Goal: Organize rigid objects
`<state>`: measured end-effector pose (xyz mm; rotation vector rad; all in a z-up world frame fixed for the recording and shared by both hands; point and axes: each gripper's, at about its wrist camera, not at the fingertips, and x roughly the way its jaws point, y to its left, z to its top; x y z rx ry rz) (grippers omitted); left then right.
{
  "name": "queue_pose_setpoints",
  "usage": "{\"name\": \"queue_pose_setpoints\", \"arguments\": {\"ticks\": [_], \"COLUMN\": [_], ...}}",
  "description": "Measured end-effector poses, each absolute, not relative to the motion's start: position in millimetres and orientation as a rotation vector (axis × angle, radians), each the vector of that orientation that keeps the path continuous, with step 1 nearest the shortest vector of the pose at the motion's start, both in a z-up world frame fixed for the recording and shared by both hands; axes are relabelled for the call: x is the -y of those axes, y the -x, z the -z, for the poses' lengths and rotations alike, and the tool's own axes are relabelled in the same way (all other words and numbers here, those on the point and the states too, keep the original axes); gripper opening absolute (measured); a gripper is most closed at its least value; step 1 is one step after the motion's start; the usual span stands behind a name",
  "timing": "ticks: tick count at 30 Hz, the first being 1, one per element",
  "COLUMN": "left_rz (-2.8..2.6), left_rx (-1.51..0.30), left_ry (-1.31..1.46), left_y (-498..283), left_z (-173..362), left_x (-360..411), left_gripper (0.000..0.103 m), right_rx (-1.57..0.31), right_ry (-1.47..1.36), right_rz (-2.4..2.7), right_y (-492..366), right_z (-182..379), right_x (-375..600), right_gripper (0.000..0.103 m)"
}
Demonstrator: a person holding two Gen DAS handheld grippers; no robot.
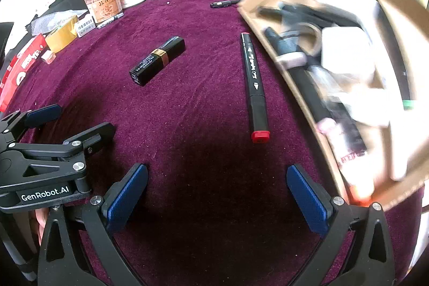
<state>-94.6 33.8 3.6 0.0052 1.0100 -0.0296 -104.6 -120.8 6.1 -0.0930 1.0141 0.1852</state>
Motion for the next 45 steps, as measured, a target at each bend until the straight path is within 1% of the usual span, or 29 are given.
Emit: {"name": "queue_pose_setpoints", "arguments": {"ticks": [40,45], "left_rz": [0.028,0.089], "left_rx": [-1.01,-1.001], "left_ry": [-0.005,0.023], "left_y": [92.1,96.8], "left_z": [-1.2,-4.7], "left_x": [-34.5,-41.6], "left_gripper": [0.103,0.103], "right_rx": [-1.021,-1.021], "right_ry": [0.091,0.09], "right_rz": [-0.182,-0.182], "right_y": [106.7,107.3], "right_z": [-3.0,-2.6], "right_x": [114.6,114.7], "right_gripper": [0.102,0.102]}}
